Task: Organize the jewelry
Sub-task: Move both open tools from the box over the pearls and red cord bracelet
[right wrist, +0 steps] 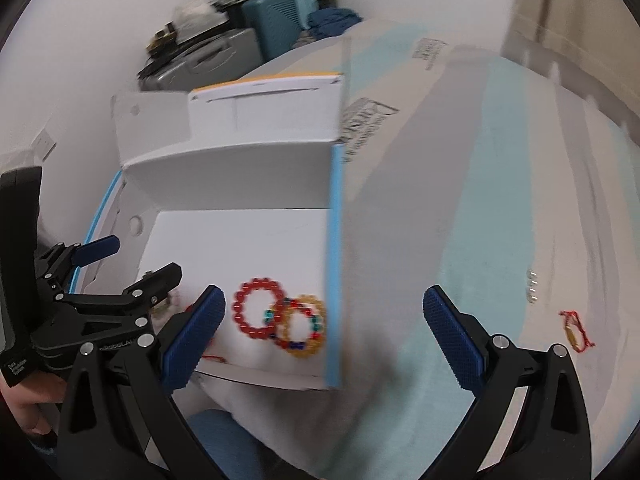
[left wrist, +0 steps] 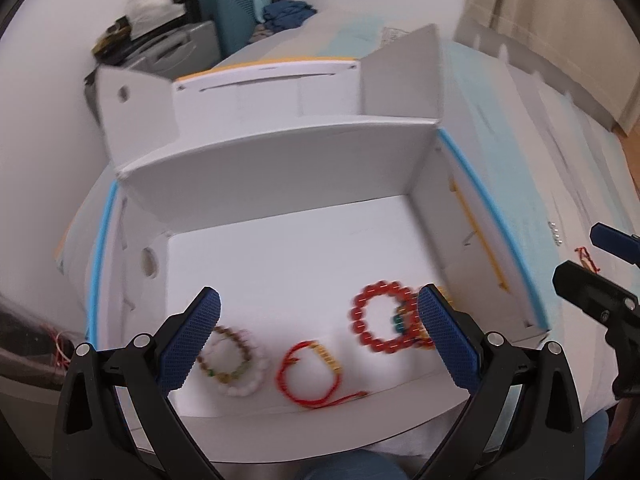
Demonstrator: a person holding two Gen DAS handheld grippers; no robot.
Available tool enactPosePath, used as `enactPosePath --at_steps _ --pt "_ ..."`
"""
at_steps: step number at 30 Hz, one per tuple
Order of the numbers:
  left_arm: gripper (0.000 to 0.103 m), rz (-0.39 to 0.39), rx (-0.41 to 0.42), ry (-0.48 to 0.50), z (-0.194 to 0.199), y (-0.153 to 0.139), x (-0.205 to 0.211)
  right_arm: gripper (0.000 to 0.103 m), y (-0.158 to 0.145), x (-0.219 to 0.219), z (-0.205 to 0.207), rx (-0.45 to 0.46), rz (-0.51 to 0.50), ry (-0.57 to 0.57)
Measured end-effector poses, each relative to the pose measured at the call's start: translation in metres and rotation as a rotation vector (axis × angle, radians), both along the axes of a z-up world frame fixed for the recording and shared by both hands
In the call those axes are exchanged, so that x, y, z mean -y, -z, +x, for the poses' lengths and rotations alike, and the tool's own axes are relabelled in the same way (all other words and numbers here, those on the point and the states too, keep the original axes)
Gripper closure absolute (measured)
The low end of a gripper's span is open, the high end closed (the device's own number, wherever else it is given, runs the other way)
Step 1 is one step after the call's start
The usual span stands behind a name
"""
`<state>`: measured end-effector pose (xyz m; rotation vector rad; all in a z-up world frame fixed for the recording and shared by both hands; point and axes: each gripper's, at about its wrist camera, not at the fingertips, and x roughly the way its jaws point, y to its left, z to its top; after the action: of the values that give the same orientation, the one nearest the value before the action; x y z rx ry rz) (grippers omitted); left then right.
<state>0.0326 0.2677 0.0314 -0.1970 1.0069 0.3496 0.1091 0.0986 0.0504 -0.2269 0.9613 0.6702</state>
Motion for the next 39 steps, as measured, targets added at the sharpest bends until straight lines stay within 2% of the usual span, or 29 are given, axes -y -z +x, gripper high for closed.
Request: enactPosePath --at_steps 10,18,28,33,39 --pt "0.006 0.01 0.018 0.108 0.048 -0.007 0.071 0.008 -0.002 0.092 0.04 0.008 0.012 0.139" --pt "0.006 -0.002 0.032 0.219 0.096 -0.002 0.143 0.008 0.012 0.176 0.079 0.002 -0.001 0.262" --pt "0.006 -0.042 0.008 0.318 0.165 0.03 0.22 0.008 0.052 0.265 0.13 -0.038 -0.041 0.386" --pt "0.006 -0.055 -0.016 0.364 0.2 0.055 0.257 0.008 0.077 0.288 0.148 -0.052 -0.075 0.404" --pt "0.006 -0.074 -0.046 0.395 0.229 0.085 0.283 0.008 0.11 0.309 0.161 -0.091 -0.095 0.41"
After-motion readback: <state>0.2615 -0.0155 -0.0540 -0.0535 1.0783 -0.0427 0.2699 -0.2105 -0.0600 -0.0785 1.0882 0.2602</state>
